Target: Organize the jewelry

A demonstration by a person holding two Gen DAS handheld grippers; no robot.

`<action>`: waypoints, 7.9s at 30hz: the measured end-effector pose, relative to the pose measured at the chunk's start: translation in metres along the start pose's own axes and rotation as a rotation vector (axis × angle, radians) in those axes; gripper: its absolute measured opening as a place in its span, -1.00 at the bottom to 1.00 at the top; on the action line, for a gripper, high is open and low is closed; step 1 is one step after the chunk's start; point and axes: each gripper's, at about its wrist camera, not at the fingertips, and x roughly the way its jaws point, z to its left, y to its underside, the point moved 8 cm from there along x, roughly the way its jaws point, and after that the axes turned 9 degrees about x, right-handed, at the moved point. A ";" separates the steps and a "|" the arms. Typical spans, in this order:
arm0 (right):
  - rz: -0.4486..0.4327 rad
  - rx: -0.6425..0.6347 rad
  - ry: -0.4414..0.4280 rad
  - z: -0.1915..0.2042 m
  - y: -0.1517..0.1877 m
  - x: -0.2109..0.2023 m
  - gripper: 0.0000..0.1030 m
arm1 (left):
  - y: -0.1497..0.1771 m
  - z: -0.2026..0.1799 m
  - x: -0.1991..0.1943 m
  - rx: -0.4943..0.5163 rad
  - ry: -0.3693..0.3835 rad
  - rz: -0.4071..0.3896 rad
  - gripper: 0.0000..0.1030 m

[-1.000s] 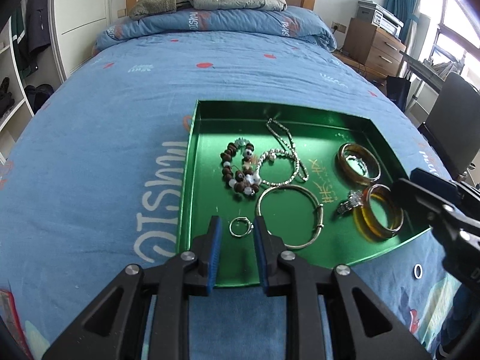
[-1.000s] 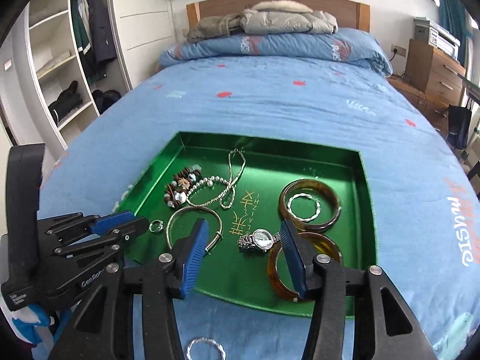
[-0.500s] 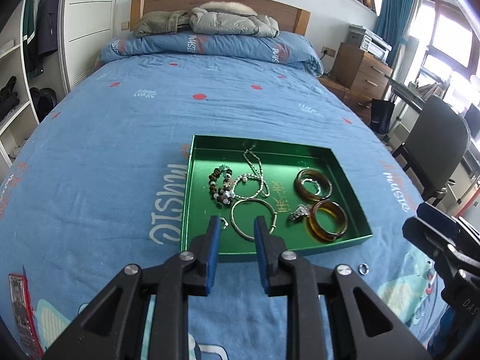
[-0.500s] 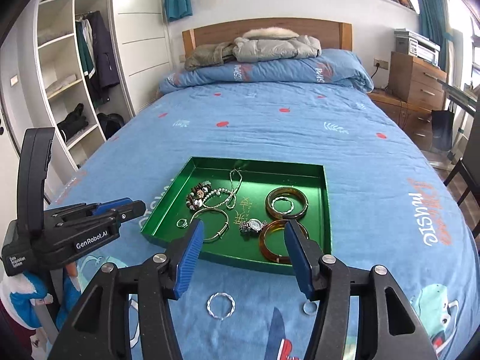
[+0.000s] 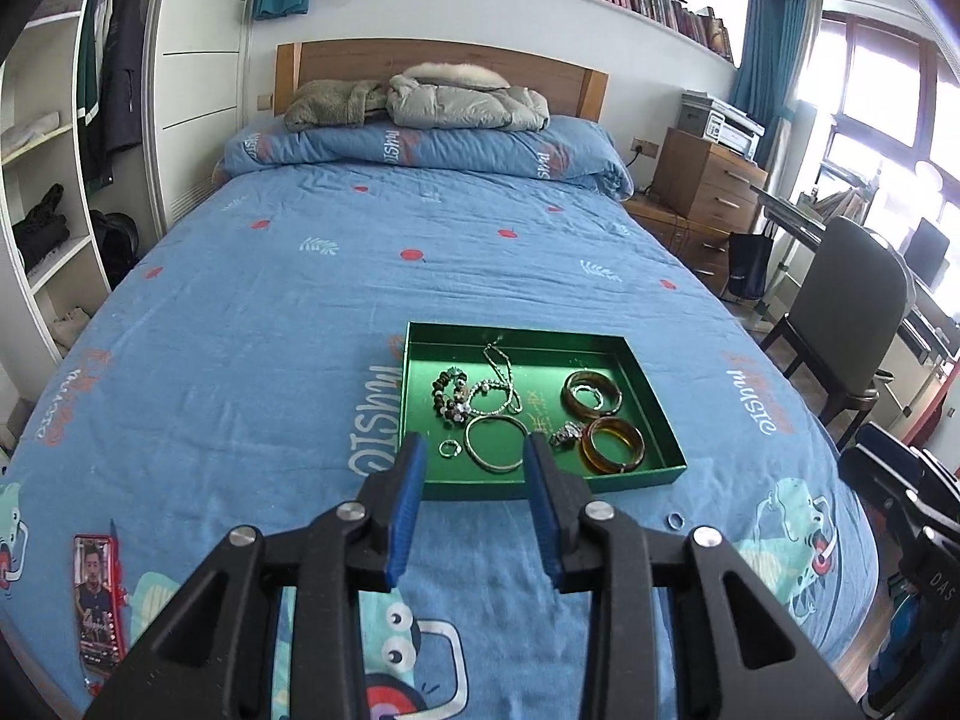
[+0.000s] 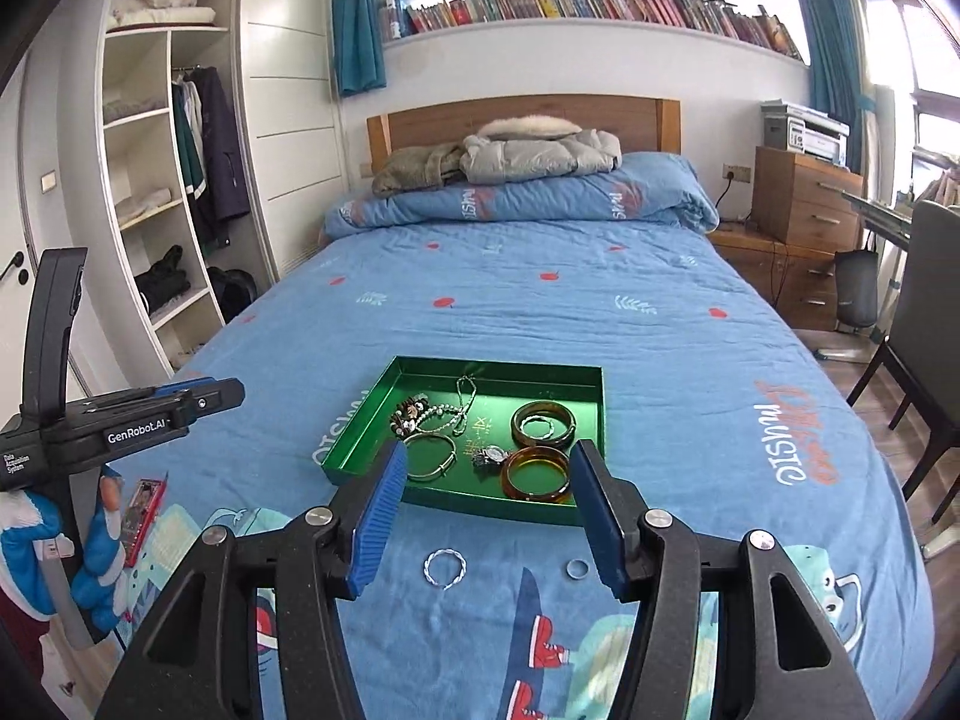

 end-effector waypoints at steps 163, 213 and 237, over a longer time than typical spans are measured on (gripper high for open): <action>0.346 -0.041 0.028 -0.050 0.061 0.242 -0.18 | 0.046 -0.014 0.228 0.085 0.023 0.230 -0.28; -0.132 -0.120 0.057 0.019 0.089 -0.116 0.99 | 0.091 -0.037 -0.177 0.094 -0.259 -0.264 0.17; -0.108 -0.084 0.083 0.004 0.111 -0.118 0.99 | 0.103 -0.047 -0.179 0.125 -0.254 -0.271 0.20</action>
